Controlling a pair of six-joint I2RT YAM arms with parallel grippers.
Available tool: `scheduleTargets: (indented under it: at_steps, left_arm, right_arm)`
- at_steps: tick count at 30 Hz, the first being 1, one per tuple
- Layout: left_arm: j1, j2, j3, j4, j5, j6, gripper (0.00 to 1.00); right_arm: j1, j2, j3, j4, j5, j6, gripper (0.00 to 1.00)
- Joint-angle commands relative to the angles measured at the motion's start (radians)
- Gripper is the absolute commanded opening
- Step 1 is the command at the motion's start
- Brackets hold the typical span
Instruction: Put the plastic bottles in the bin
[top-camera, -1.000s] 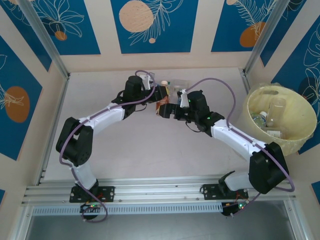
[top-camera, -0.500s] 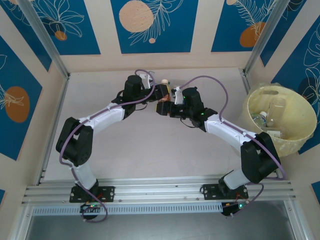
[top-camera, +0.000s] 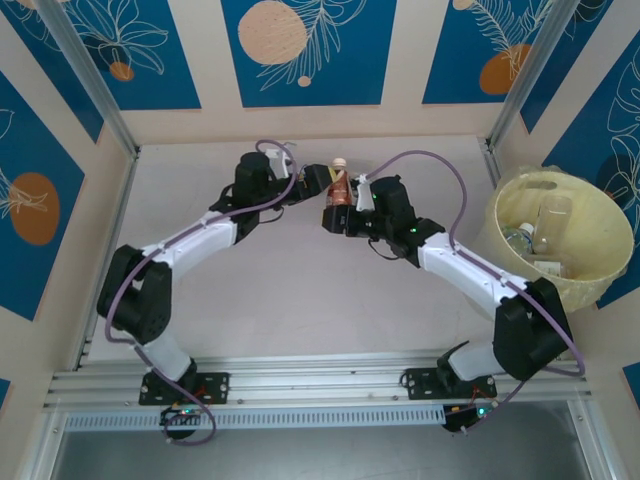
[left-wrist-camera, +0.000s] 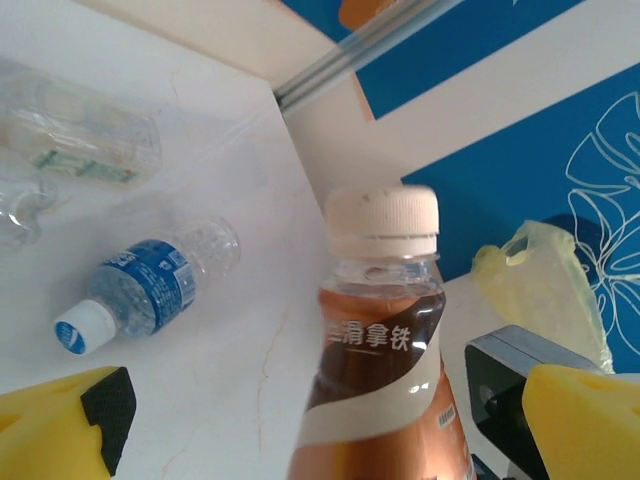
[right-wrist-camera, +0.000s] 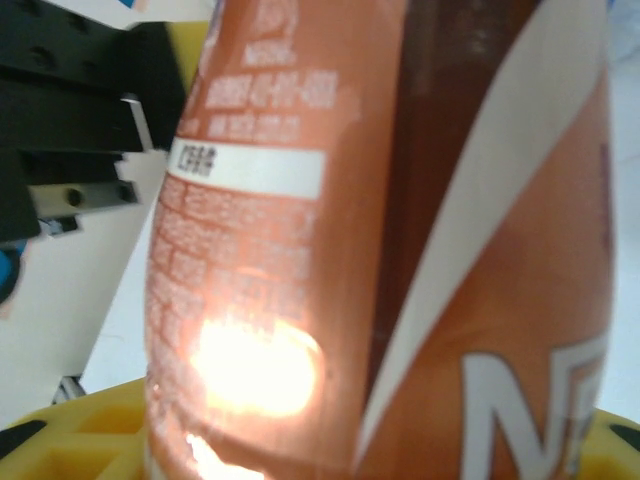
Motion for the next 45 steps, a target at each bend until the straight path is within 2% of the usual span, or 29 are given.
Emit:
scheduleTargets:
  at_steps: [1, 9, 18, 24, 28, 32, 40, 45]
  left_arm:
    - [0.026, -0.068, -0.051, 0.055, -0.065, 0.030, 1.00]
    - [0.043, -0.089, -0.115, 0.065, -0.120, 0.075, 1.00]
    - [0.047, -0.061, -0.167, 0.139, -0.168, 0.041, 1.00]
    - [0.050, -0.043, -0.165, 0.133, -0.180, 0.017, 1.00]
    - [0.051, -0.044, -0.163, 0.122, -0.177, 0.037, 1.00]
    - [0.052, -0.032, -0.158, 0.122, -0.157, 0.062, 1.00]
    - [0.054, 0.042, -0.076, 0.117, -0.073, 0.009, 1.00]
    - [0.054, 0.057, 0.012, 0.014, -0.055, 0.037, 1.00]
  right_arm:
    - [-0.004, -0.086, -0.011, -0.147, 0.100, -0.086, 0.44]
    - [-0.069, -0.273, 0.069, -0.405, 0.267, -0.235, 0.43]
    - [-0.232, -0.420, 0.301, -0.774, 0.292, -0.320, 0.41]
    - [-0.374, -0.470, 0.408, -0.898, 0.295, -0.368, 0.41]
    - [-0.460, -0.506, 0.474, -0.922, 0.409, -0.401, 0.42]
    - [-0.551, -0.514, 0.508, -0.904, 0.602, -0.431, 0.42]
    - [-0.660, -0.520, 0.439, -0.805, 0.907, -0.370, 0.41]
    - [-0.790, -0.530, 0.373, -0.834, 1.032, -0.264, 0.40]
